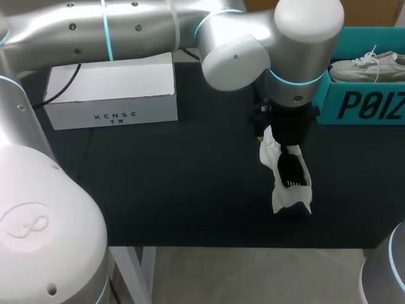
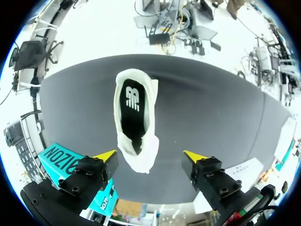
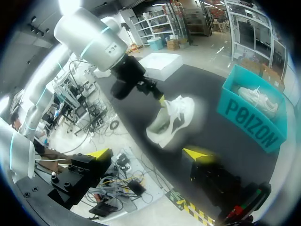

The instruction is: Take the shoe out of the shoebox, open the shoe tongue, remove and reinsert the insole, then place the shoe into the shoebox

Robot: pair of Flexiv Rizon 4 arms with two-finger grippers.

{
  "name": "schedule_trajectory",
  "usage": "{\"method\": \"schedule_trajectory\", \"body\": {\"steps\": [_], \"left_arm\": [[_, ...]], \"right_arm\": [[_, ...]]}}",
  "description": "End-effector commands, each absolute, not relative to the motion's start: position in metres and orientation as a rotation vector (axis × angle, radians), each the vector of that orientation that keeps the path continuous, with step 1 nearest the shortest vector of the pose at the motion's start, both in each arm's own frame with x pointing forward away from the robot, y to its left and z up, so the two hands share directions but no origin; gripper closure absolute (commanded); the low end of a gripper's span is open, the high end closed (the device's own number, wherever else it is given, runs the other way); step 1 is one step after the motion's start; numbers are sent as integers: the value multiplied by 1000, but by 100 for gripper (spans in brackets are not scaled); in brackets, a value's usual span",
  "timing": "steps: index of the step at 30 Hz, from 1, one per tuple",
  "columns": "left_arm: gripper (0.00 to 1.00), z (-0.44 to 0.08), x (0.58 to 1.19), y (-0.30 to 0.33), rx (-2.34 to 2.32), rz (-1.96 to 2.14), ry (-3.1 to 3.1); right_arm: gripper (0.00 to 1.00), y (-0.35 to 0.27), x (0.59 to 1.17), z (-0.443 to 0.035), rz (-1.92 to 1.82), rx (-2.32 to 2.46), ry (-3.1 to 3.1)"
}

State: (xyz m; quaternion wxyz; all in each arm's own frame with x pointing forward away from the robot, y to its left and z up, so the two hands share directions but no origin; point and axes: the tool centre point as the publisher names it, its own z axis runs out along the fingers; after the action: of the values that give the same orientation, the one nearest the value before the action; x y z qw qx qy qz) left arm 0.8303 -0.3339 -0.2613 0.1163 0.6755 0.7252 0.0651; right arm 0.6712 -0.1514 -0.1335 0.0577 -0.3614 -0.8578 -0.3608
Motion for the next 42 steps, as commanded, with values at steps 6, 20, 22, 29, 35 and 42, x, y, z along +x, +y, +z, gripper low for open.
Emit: {"method": "schedule_trajectory", "body": {"steps": [6, 20, 22, 29, 35, 42], "left_arm": [[100, -293, 873, -341, 2014, 142, 2125], [100, -318, 856, -369, 2077, 47, 2119], [100, -327, 847, -369, 2087, 27, 2129], [100, -347, 820, -373, 2094, -48, 2163], [100, -326, 822, -377, 2051, -14, 2151], [100, -296, 837, -374, 1980, 50, 2117]], "right_arm": [[0, -152, 672, -134, -1089, -1096, -2600], [0, -152, 672, -134, -1089, -1096, -2600], [0, -152, 672, -134, -1089, -1096, -2600], [0, -152, 672, -134, -1089, -1096, -2600], [0, -152, 672, -134, -1089, -1096, -2600], [0, -152, 672, -134, -1089, -1096, -2600]]}}
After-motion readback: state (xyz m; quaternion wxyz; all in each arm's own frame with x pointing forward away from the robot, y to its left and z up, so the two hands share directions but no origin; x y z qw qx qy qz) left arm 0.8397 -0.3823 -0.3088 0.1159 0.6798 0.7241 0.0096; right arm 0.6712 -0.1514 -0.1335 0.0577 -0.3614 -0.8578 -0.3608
